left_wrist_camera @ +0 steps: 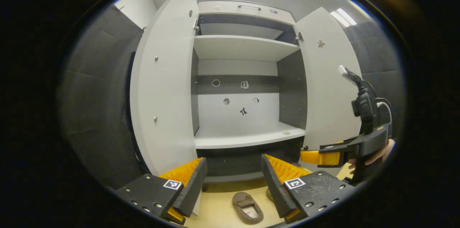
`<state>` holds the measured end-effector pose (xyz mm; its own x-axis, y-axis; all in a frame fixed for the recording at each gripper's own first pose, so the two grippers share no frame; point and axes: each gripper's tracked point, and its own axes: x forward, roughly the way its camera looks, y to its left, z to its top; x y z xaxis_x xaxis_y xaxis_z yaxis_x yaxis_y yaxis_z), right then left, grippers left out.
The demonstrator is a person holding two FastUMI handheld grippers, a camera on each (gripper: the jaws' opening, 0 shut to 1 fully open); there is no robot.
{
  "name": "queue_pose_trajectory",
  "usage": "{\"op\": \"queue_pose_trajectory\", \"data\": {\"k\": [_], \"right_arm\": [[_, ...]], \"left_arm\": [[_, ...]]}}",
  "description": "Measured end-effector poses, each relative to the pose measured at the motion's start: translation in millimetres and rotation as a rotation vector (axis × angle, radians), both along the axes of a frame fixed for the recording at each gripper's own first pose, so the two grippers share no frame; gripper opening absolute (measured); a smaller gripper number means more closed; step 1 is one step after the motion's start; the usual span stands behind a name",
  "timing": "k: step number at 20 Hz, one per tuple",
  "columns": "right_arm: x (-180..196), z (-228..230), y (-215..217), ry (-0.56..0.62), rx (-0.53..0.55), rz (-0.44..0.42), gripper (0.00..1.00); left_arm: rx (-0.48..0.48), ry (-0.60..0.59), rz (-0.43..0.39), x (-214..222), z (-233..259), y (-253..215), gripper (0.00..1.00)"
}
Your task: Grab one shoe with the right hand and put it into the shoe cabinet, grab the other shoe with the left hand and put it into the shoe cabinet; then close the right door with the right hand and the left door with the left hand.
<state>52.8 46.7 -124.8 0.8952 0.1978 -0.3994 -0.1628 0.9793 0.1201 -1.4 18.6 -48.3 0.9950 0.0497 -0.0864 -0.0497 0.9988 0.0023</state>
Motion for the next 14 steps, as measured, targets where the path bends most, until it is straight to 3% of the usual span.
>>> {"op": "queue_pose_trajectory", "data": {"k": [2, 3, 5, 9, 10, 11, 12, 13, 14], "right_arm": [[3.4, -17.0, 9.3, 0.026, -0.004, 0.021, 0.99], [4.6, -25.6, 14.5, 0.039, 0.0, 0.033, 0.94], [5.2, -50.0, 22.5, 0.095, 0.025, 0.054, 0.96], [10.3, -114.6, 41.6, 0.244, 0.136, 0.094, 0.97], [10.9, -135.2, 40.7, 0.293, 0.14, 0.09, 0.98], [11.7, -154.0, 39.3, 0.33, 0.127, 0.088, 0.92], [11.0, -169.1, 38.0, 0.359, 0.11, 0.08, 0.99], [9.8, -181.0, 36.9, 0.382, 0.098, 0.085, 0.92], [8.8, -191.1, 36.3, 0.398, 0.082, 0.082, 0.99]], "left_arm": [[-0.006, 0.024, -0.002, -1.2, -11.8, -0.1, 0.87], [-0.007, 0.035, -0.002, -1.7, -17.4, 0.4, 0.87], [-0.011, 0.053, -0.006, -3.2, -26.8, -0.7, 0.87], [-0.034, 0.075, 0.0, -5.6, -37.2, 3.4, 0.87], [-0.044, 0.082, 0.0, -6.3, -40.1, 3.0, 0.87], [-0.048, 0.088, 0.001, -6.5, -41.9, 3.3, 0.87], [-0.049, 0.093, 0.003, -6.8, -43.3, 4.6, 0.87], [-0.046, 0.096, 0.005, -7.3, -44.4, 5.9, 0.87], [-0.042, 0.101, 0.006, -7.5, -46.4, 7.1, 0.87]]}}
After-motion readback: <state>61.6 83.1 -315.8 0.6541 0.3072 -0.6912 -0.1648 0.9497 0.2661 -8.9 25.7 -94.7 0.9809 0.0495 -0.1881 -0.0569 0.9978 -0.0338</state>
